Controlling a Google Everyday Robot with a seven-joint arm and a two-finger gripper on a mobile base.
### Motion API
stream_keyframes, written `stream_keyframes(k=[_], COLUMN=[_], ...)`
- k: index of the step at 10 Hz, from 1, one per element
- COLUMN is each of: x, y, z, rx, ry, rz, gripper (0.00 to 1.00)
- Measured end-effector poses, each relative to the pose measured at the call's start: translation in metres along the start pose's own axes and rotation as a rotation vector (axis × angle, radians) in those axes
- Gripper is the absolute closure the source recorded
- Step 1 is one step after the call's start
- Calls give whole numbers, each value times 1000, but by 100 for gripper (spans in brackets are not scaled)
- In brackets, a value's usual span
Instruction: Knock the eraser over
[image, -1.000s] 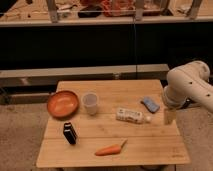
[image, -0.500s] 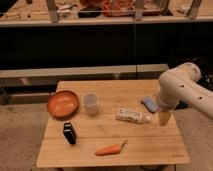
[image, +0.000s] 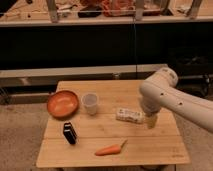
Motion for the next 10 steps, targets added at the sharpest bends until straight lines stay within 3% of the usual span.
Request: stream_keyframes(k=[1, 3, 8, 10], x=[-11, -45, -93, -102], y=[-1, 0, 8, 15], z=[2, 10, 21, 26], rx=[5, 22, 35, 30], ry=[1, 4, -16, -32], rz=[-24, -135, -281, -321], gripper=[20, 20, 20, 20])
